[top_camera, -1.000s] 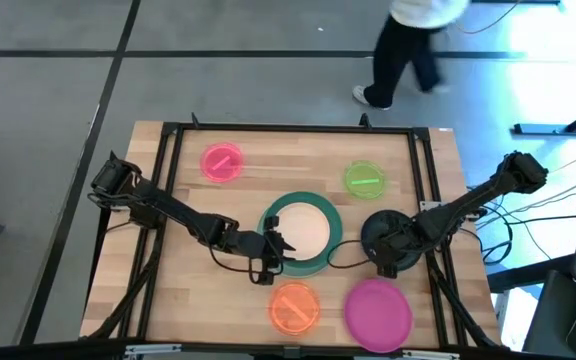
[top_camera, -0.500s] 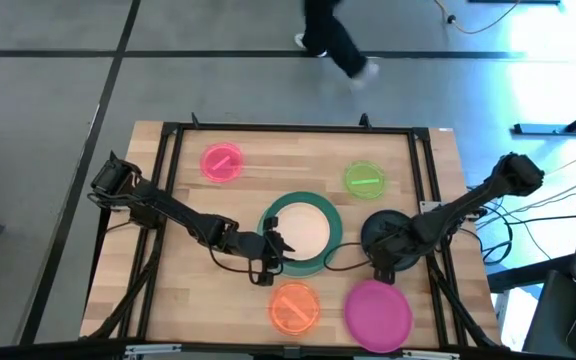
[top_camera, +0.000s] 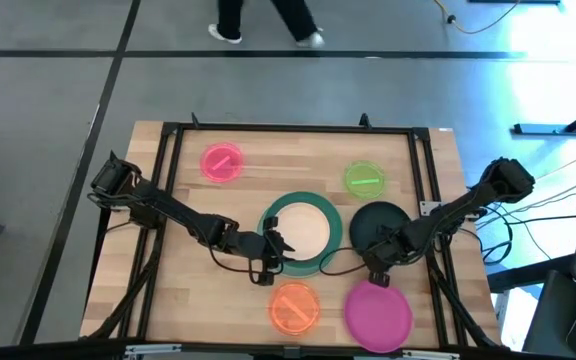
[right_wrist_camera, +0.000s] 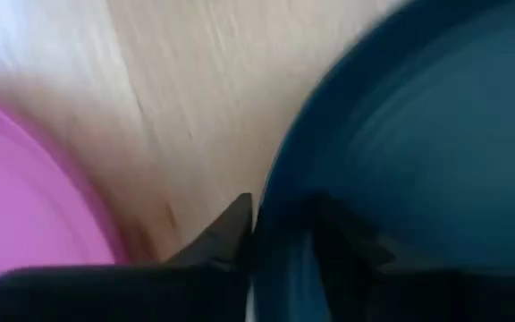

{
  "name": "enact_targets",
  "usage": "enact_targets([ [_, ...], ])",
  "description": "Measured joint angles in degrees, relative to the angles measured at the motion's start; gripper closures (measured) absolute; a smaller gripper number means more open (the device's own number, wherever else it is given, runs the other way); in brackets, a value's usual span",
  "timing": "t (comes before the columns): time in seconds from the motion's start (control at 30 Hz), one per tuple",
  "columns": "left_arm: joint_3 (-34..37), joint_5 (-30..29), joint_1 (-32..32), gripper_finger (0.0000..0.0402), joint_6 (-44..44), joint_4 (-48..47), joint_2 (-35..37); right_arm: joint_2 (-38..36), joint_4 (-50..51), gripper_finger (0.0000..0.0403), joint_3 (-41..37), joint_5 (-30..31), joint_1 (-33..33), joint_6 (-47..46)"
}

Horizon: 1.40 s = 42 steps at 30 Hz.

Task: Stack plastic plates
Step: Stack the black plate on top of the white plate

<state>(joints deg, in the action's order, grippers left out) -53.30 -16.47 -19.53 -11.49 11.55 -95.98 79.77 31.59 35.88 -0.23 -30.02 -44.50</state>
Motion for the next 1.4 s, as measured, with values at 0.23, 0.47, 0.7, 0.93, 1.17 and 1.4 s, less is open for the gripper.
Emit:
enact_targets([
  [0.23, 0.0, 0.0, 0.0, 0.0296, 0.0, 0.01, 0.0, -0.06, 4.76, 0.0389, 2.08, 2.38, -0.02, 3.88],
  [0.47, 0.02, 0.0, 0.0, 0.0296, 0.0, 0.0, 0.0, -0.13, 18.69, 0.0399, 8.05, 9.05, -0.02, 6.74],
  [0.7, 0.0, 0.0, -0.06, 0.0296, 0.0, 0.02, 0.0, -0.13, 25.36, 0.0401, 12.09, 13.46, -0.02, 9.03],
  [0.93, 0.02, -0.04, -1.48, 0.0296, 0.04, -2.58, 0.63, -0.15, 29.97, 0.0402, 18.12, 19.22, -0.02, 13.03],
  [1.17, 2.56, -3.22, -4.85, 0.0296, -1.56, -6.97, 5.04, -0.17, 21.17, 0.0402, 22.01, 25.56, 0.05, 26.92],
  [1.4, 11.82, -9.78, -7.5, 0.0296, -4.67, 2.81, 8.78, 0.79, 3.3, 0.0402, 21.87, 23.9, 0.36, 43.61],
])
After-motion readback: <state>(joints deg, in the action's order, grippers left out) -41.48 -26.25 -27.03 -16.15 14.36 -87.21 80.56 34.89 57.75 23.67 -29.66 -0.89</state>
